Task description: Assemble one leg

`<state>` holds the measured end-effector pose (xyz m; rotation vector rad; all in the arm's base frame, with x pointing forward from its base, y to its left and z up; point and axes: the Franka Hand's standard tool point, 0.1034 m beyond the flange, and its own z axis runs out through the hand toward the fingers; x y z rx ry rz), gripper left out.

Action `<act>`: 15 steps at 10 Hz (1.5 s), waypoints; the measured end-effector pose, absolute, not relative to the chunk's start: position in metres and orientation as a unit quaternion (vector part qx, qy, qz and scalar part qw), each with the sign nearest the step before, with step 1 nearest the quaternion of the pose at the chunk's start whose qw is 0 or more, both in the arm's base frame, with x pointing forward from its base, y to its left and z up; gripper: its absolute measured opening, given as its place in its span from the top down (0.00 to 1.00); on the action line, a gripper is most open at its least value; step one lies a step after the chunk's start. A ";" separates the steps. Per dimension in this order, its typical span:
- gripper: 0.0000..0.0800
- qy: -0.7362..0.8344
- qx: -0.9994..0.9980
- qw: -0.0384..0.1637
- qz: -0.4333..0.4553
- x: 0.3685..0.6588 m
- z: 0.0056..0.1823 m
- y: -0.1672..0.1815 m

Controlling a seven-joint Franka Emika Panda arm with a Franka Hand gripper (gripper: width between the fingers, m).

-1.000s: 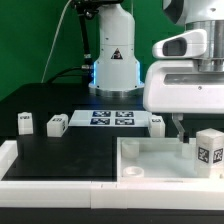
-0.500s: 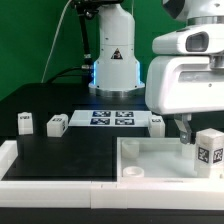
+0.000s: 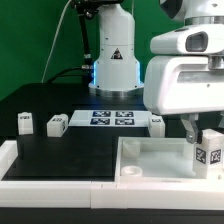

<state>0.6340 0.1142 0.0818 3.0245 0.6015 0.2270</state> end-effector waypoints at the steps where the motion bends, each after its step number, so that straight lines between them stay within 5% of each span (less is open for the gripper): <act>1: 0.63 0.129 0.988 0.020 0.077 0.635 0.082 0.115; 5: 0.63 -0.174 0.982 -0.011 0.075 0.634 0.082 0.114; 13: 0.62 -0.414 0.908 0.022 0.063 0.626 0.083 0.080; 14: 0.38 -0.414 0.908 0.022 0.063 0.626 0.083 0.081; 15: 0.25 -0.414 0.908 0.022 0.063 0.626 0.083 0.081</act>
Offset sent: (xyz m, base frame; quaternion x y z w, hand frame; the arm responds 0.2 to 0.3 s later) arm 0.0022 -0.0122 -0.0083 -0.0071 -0.0149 0.4210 0.9069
